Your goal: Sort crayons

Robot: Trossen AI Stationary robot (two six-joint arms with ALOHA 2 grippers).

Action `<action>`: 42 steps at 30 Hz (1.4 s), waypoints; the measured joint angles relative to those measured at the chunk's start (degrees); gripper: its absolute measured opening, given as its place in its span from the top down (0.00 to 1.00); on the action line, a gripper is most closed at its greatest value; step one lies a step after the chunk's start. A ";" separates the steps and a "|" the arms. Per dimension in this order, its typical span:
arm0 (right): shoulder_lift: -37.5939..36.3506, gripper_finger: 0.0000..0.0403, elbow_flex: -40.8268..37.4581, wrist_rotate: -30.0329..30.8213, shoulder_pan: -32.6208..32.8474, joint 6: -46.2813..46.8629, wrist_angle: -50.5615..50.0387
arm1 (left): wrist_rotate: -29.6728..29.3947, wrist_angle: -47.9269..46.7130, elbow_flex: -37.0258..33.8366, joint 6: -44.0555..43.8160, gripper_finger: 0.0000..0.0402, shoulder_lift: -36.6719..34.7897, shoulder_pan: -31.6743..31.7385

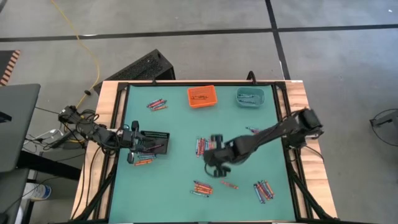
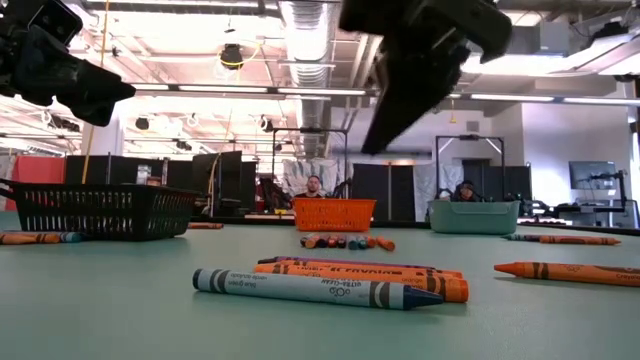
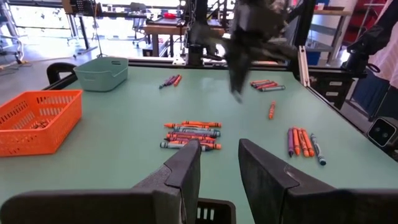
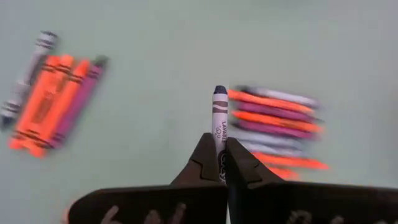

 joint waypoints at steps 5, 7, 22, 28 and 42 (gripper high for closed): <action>-5.92 0.99 0.07 0.70 -6.28 -6.51 -10.83 | 0.00 -0.01 -0.01 0.00 0.76 -0.01 0.00; -8.00 0.99 0.07 0.70 -9.93 -8.88 -14.35 | -0.02 0.00 -0.02 0.00 0.76 0.00 0.00; -16.08 1.00 -12.65 3.10 -48.85 -30.06 -13.98 | -0.02 0.00 0.00 0.00 0.76 -0.02 0.01; -13.16 1.00 -13.41 3.30 -55.19 -36.04 -9.76 | -0.02 0.00 -0.01 0.00 0.76 -0.01 0.00; -10.71 0.78 -13.40 11.82 -54.36 -36.20 -9.14 | 0.00 0.00 -0.02 0.00 0.76 -0.02 0.00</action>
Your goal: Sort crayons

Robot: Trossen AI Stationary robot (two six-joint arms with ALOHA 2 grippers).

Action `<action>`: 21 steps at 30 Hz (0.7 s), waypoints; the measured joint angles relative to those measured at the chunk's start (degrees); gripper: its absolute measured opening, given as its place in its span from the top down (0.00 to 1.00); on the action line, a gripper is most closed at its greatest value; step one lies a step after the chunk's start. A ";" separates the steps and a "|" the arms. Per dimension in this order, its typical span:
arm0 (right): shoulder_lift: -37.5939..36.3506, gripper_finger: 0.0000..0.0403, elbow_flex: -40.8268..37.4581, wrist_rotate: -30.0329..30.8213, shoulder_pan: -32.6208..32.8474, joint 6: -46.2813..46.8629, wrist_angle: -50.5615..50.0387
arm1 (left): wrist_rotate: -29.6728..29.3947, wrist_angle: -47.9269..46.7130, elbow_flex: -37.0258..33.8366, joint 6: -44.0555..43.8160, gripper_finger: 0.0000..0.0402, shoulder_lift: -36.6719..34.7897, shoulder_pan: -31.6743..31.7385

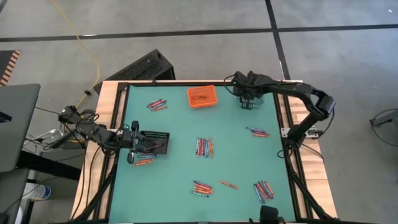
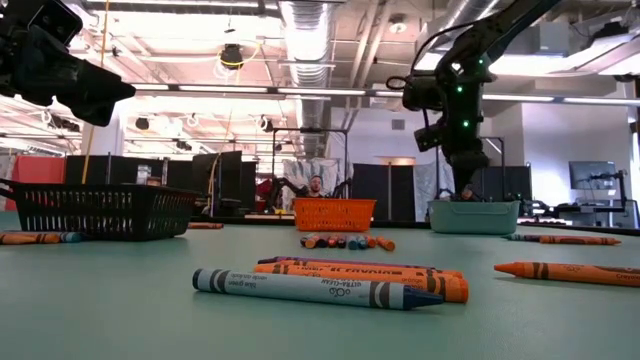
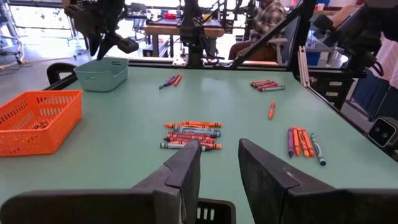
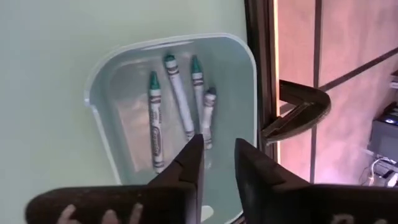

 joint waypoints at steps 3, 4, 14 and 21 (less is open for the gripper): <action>-0.15 0.75 0.04 2.45 1.19 0.04 -0.08 | -0.02 0.00 0.01 0.00 0.76 0.00 0.01; -0.15 0.74 0.04 3.43 1.87 0.06 -0.22 | -0.01 0.00 0.00 0.00 0.76 0.01 0.02; -0.15 0.72 3.50 8.13 15.92 6.15 -8.62 | -0.02 0.00 0.00 0.00 0.76 0.00 0.02; -0.15 0.72 8.40 2.53 30.03 31.07 -18.79 | -0.02 0.00 0.00 0.00 0.76 0.02 0.02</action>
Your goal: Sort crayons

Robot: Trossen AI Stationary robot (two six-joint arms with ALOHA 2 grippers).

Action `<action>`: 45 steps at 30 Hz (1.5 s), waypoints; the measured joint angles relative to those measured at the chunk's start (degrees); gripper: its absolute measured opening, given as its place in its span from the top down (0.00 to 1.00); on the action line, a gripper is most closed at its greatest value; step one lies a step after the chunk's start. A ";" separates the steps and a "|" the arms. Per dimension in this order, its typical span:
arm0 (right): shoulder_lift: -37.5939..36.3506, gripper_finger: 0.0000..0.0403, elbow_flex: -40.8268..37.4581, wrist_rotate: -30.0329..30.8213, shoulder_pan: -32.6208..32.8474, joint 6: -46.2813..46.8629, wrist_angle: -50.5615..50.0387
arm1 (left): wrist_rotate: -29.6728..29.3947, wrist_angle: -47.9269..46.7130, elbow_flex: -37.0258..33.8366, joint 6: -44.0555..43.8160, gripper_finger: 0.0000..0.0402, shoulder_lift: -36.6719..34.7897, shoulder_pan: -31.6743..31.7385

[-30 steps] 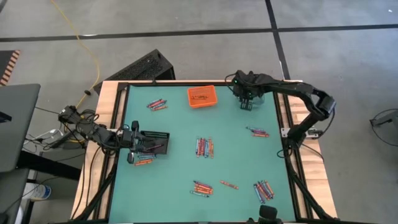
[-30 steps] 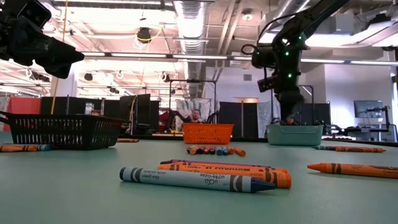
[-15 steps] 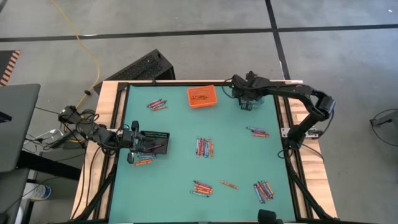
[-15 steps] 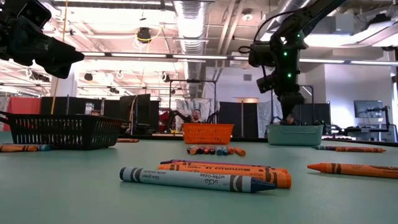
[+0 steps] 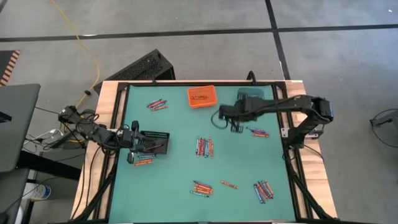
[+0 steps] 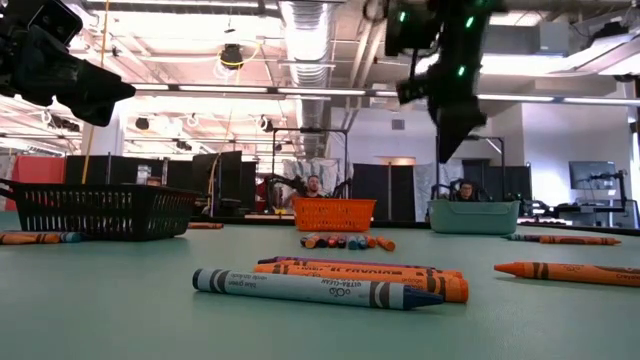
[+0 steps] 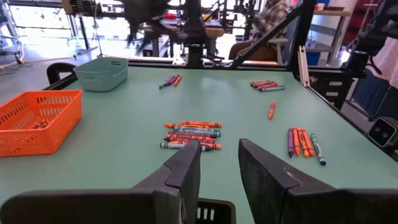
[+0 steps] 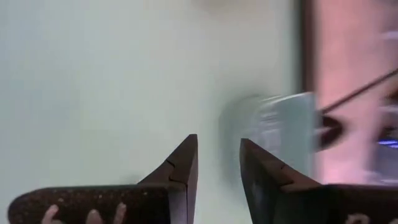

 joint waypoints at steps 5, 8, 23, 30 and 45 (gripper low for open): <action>-0.02 0.72 1.63 -15.23 9.97 21.10 -8.53 | 0.00 0.00 0.00 0.00 0.76 -0.02 -0.01; -0.02 0.72 1.65 -21.55 16.21 35.93 -11.66 | 0.01 0.00 0.00 0.00 0.76 -0.02 0.00; -0.02 0.72 1.61 -25.33 31.88 44.47 -4.44 | 0.02 0.00 0.02 0.00 0.76 0.00 -0.02; 3.04 0.72 1.65 -26.54 30.81 25.03 33.30 | 0.00 0.00 0.00 0.00 0.76 -0.01 0.00; 22.11 0.72 3.10 -29.33 28.93 21.40 54.72 | 0.00 0.00 0.02 0.00 0.76 -0.02 0.00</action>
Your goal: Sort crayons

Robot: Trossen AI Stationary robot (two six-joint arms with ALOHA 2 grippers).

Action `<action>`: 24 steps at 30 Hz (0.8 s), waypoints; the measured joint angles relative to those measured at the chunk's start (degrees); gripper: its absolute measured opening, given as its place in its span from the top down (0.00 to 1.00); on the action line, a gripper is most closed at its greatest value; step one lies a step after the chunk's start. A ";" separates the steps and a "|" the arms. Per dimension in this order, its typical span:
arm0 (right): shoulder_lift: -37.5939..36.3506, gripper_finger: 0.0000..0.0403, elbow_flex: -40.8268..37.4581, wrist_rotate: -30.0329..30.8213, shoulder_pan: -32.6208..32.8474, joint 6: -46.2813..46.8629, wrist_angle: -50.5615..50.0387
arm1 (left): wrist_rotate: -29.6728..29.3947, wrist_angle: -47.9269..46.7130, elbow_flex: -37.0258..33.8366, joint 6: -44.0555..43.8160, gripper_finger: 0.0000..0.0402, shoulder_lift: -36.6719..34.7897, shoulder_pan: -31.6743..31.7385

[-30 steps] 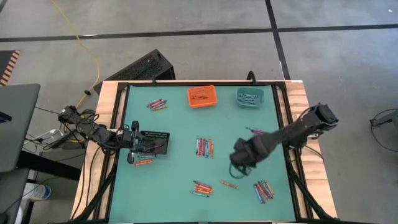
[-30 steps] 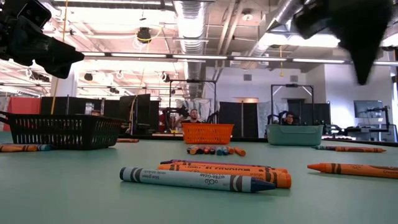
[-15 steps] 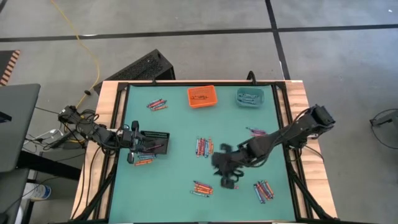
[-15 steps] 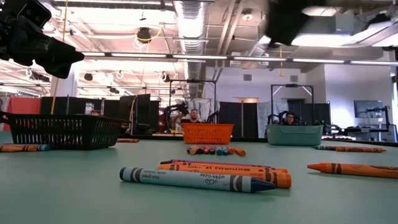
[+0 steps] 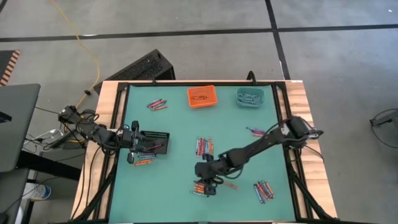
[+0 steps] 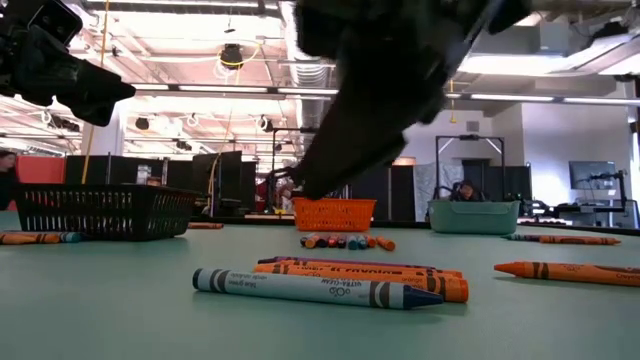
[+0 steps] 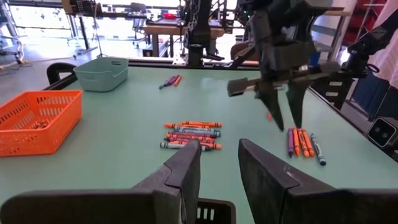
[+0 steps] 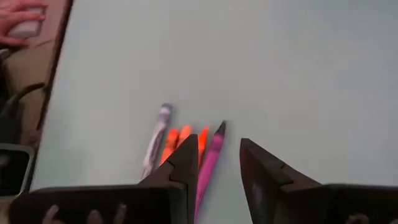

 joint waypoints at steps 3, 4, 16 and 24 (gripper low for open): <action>1.85 0.72 2.28 -0.06 0.08 -0.79 -1.30 | 0.17 0.00 -0.02 0.00 0.76 0.02 -0.02; 2.33 0.72 2.90 -0.05 0.16 -0.87 -2.06 | 0.13 0.00 -0.02 0.00 0.76 0.00 -0.02; 0.75 0.74 10.95 9.69 -9.97 0.83 -22.85 | 0.07 -0.02 -0.02 0.00 0.76 0.00 0.00; 0.68 0.75 9.84 6.62 -22.45 2.38 -37.47 | -0.04 0.00 -0.02 0.00 0.76 0.00 0.00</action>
